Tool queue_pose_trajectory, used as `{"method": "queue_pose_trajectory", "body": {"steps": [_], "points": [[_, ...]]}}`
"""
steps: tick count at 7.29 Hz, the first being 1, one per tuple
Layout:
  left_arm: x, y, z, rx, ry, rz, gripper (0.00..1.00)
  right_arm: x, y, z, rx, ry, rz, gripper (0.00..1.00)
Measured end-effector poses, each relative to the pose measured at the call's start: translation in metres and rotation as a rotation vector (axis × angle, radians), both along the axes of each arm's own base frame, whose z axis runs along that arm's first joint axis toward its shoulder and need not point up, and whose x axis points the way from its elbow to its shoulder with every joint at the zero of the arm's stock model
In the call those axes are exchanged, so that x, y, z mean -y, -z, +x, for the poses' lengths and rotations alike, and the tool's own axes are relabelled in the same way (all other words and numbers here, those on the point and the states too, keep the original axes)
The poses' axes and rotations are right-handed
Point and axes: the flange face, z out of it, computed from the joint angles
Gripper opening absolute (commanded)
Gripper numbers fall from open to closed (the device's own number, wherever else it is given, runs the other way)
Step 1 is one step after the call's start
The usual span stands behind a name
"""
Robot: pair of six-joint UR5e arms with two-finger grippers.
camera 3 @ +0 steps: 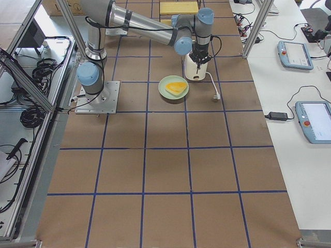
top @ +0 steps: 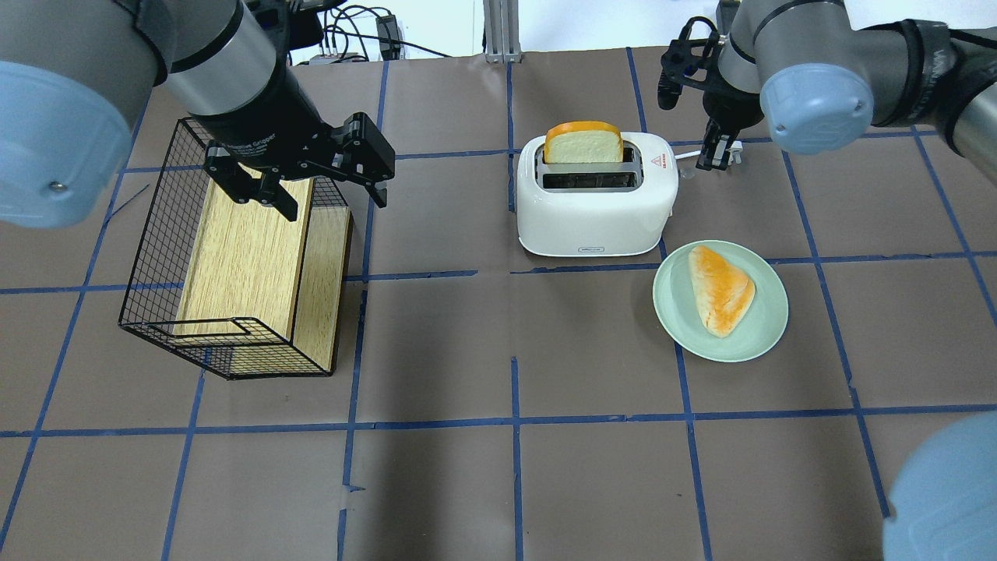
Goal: Press toaster with right arm
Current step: 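Move the right gripper over the toaster's lever beside the slots, then press the toaster lever down with the right gripper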
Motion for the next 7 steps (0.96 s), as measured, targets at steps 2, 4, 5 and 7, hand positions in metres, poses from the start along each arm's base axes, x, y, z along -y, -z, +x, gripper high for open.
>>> {"method": "queue_pose_trajectory", "body": {"steps": [2,4,5,7], "points": [[0.0,0.0,0.0,0.0,0.0,0.0,1.0,0.005,0.013,0.001,0.013,-0.015,0.012,0.02],[0.0,0.0,0.0,0.0,0.0,0.0,1.0,0.01,0.031,0.001,0.028,-0.037,0.031,0.02],[0.0,0.0,0.0,0.0,0.0,0.0,1.0,0.013,0.041,0.001,0.03,-0.07,0.044,0.02],[0.0,0.0,0.0,0.0,0.0,0.0,1.0,0.02,0.054,-0.001,0.028,-0.137,0.033,0.02]]}}
